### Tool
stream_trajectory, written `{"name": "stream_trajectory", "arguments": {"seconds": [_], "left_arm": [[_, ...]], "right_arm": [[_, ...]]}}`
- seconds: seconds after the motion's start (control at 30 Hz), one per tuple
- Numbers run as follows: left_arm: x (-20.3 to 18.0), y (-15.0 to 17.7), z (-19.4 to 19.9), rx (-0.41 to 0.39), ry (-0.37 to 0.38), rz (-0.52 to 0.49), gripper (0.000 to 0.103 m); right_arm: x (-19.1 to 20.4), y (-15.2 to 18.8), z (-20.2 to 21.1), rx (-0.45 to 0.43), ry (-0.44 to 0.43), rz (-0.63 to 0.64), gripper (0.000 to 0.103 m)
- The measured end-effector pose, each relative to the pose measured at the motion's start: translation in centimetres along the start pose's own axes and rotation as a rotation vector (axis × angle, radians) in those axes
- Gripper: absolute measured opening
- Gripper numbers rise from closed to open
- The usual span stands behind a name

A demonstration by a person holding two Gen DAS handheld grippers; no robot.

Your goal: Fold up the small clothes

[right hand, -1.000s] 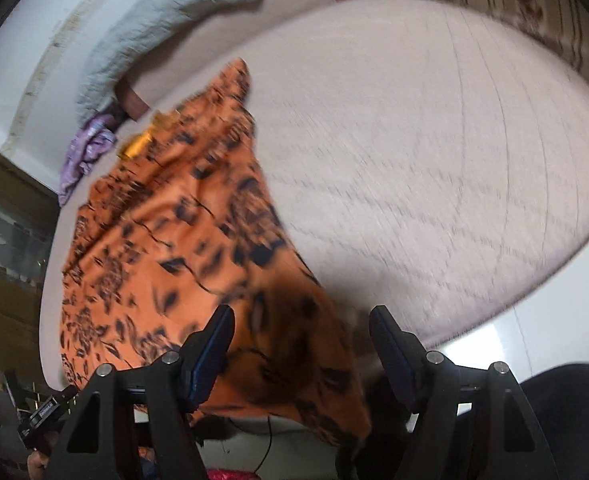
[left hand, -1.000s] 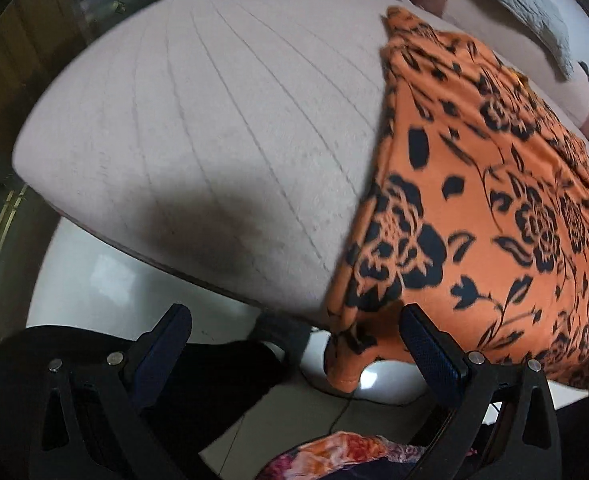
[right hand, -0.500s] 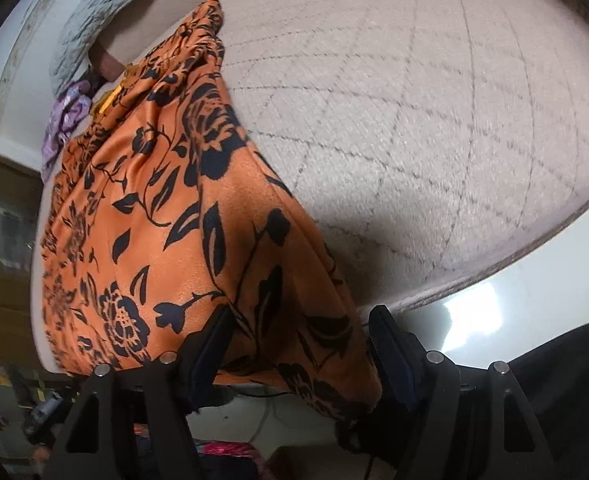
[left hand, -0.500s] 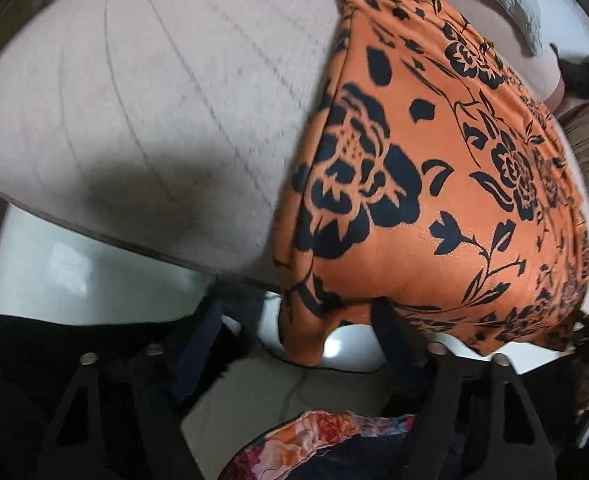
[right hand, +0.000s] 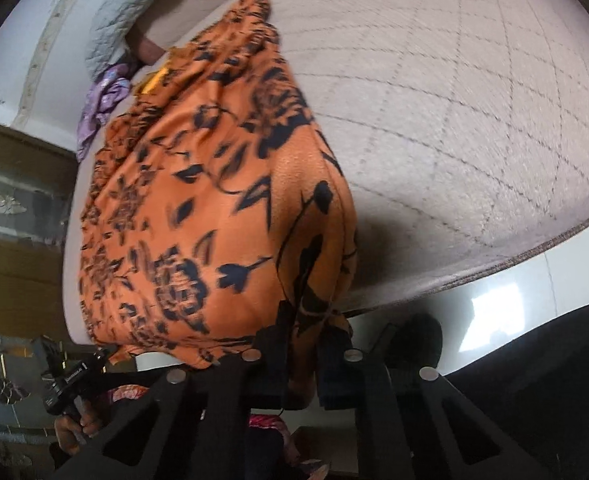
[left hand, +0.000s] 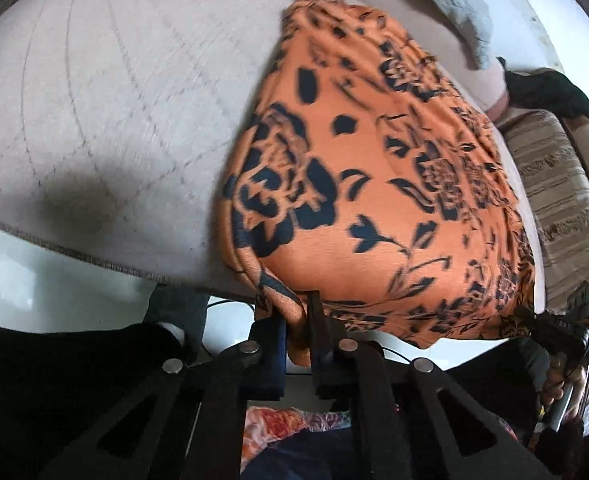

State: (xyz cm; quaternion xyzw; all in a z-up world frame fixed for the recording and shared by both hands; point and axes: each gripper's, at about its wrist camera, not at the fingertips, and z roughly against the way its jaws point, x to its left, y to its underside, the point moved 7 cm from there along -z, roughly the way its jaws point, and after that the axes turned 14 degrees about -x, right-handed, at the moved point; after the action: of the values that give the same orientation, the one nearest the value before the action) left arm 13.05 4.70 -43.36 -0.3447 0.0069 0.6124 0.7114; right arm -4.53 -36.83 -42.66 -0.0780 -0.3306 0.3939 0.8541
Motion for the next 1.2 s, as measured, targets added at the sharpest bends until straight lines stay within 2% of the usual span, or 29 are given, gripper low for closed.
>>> {"name": "stream_trajectory", "arguments": {"seconds": [0.07, 0.17, 0.2, 0.23, 0.3, 0.33, 0.37, 0.43, 0.47, 0.5, 0.53, 0.57, 0.6, 0.63, 0.67, 0.7, 0.73, 0.77, 0.87, 0.97, 1.07, 1.2], "left_arm": [[-0.5, 0.0, 0.4, 0.001, -0.021, -0.026, 0.009], [0.5, 0.1, 0.2, 0.031, -0.074, -0.011, 0.010], [1.1, 0.4, -0.1, 0.052, -0.101, -0.004, 0.016], [1.4, 0.9, -0.6, 0.080, -0.128, 0.006, 0.035], [2.0, 1.4, -1.2, 0.115, -0.163, 0.027, 0.056], [2.3, 1.5, -1.2, 0.116, -0.168, 0.035, 0.059], [2.4, 1.5, -1.3, 0.116, -0.166, 0.046, 0.060], [2.6, 1.4, -1.7, 0.121, -0.156, 0.071, 0.060], [2.5, 1.3, -1.8, 0.122, -0.151, 0.069, 0.060], [2.7, 1.3, -1.6, 0.120, -0.139, 0.059, 0.058], [2.3, 1.3, -1.6, 0.118, -0.121, 0.044, 0.055], [1.9, 1.2, -1.4, 0.112, -0.097, 0.030, 0.048], [1.6, 1.1, -1.3, 0.110, -0.077, 0.021, 0.031], [1.2, 1.0, -1.4, 0.110, -0.061, 0.017, 0.018], [1.1, 0.9, -1.2, 0.106, -0.053, 0.013, 0.014], [0.9, 0.8, -0.9, 0.096, -0.044, 0.016, 0.011], [0.8, 0.6, -0.4, 0.082, -0.030, 0.022, 0.009], [0.4, 0.3, 0.1, 0.074, -0.016, 0.022, 0.009], [-1.2, -0.4, 2.0, 0.059, 0.043, -0.020, 0.009], [-3.7, -1.9, 4.3, 0.047, 0.129, -0.080, 0.008], [-5.5, -4.8, 7.2, 0.005, 0.218, -0.094, 0.008], [-7.3, -11.9, 10.9, -0.121, 0.290, -0.113, 0.008]], "right_arm": [[0.6, -0.3, 0.7, -0.009, -0.012, 0.019, 0.009], [0.4, -0.5, 0.4, 0.004, 0.009, 0.025, 0.010], [0.7, -0.1, 0.0, 0.009, 0.023, 0.027, 0.010], [0.3, 0.1, -0.3, 0.019, 0.052, 0.026, 0.012], [0.2, 0.3, -0.8, 0.032, 0.083, 0.021, 0.015], [0.0, 0.4, -1.0, 0.041, 0.095, 0.026, 0.016], [-0.2, 0.5, -1.1, 0.043, 0.111, 0.038, 0.021], [-0.4, 0.7, -1.4, 0.036, 0.128, 0.051, 0.040], [-0.6, 0.7, -1.6, 0.028, 0.134, 0.052, 0.068], [-0.8, 0.4, -1.7, 0.014, 0.135, 0.051, 0.077], [-0.9, 0.3, -1.8, -0.008, 0.138, 0.054, 0.077], [-0.8, 0.3, -2.0, -0.015, 0.131, 0.062, 0.077], [-0.6, 0.3, -2.2, -0.011, 0.121, 0.077, 0.074], [-0.4, 0.4, -2.5, -0.002, 0.106, 0.093, 0.069], [-0.1, 0.5, -2.7, 0.008, 0.098, 0.106, 0.050], [0.3, 0.5, -2.8, 0.017, 0.093, 0.119, 0.037], [0.7, 0.6, -2.8, 0.020, 0.092, 0.137, 0.028], [1.1, 0.6, -2.3, 0.026, 0.079, 0.167, 0.013], [2.4, 0.4, -0.8, 0.029, 0.001, 0.140, 0.012], [4.0, -1.3, 1.6, 0.005, -0.091, 0.119, 0.012], [6.4, -3.8, 4.1, -0.045, -0.210, 0.095, 0.011], [9.1, -8.8, 6.4, -0.137, -0.321, 0.067, 0.011]]}}
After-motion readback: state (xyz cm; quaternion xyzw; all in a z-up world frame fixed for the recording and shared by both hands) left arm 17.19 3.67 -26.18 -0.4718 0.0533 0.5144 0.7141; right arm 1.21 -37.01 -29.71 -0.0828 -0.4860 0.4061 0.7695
